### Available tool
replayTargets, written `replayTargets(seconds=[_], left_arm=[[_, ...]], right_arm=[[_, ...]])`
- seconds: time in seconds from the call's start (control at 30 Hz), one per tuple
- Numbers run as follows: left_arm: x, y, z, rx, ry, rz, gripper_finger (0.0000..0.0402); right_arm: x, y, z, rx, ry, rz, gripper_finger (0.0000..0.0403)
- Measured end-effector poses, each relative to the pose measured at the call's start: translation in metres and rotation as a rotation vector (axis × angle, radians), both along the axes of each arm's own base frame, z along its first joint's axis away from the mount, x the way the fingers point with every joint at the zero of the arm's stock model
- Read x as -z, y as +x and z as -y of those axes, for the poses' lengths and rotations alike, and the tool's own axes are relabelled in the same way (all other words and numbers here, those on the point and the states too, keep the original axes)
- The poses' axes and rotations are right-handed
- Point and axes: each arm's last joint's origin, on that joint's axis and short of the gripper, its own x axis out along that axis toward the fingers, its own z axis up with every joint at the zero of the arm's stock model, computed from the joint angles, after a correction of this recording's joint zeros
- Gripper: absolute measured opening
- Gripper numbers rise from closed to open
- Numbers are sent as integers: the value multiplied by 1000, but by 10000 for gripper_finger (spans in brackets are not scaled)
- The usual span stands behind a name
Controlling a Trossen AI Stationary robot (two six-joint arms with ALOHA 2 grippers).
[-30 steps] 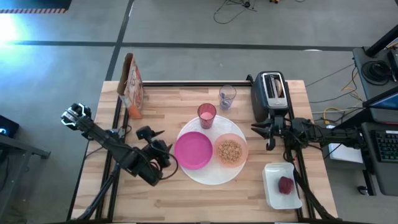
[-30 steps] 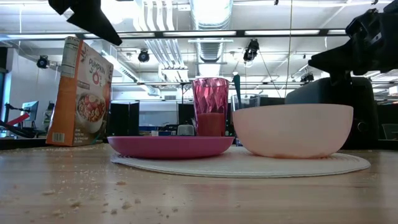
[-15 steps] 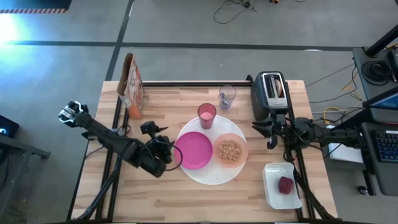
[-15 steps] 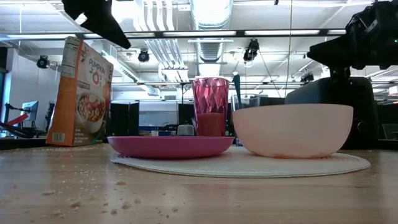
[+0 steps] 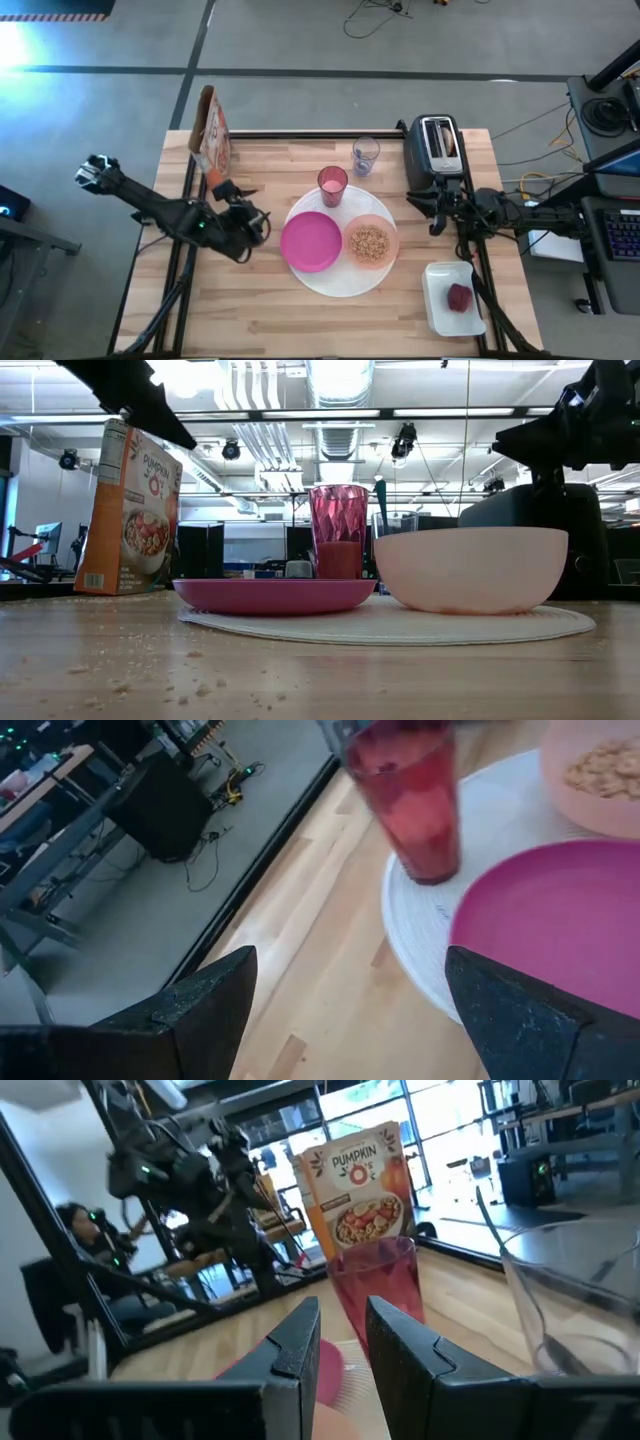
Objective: Arrange a breakfast setting
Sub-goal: Put the bagel on the pink plate
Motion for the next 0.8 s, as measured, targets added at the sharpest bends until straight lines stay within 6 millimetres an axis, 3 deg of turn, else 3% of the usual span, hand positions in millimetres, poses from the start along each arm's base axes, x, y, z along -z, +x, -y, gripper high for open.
replayTargets(seconds=[0.27, 0.43, 0.8], left_arm=[[8, -18, -23, -8, 54, 82, 306], [12, -23, -32, 19, 108, 121, 306], [27, -31, -39, 54, 93, 201, 306]], right_arm=[[-13, -2, 0, -2, 36, 146, 73], [-27, -8, 5, 170, 70, 285, 73], [-77, -31, 14, 627, 162, -108, 73]])
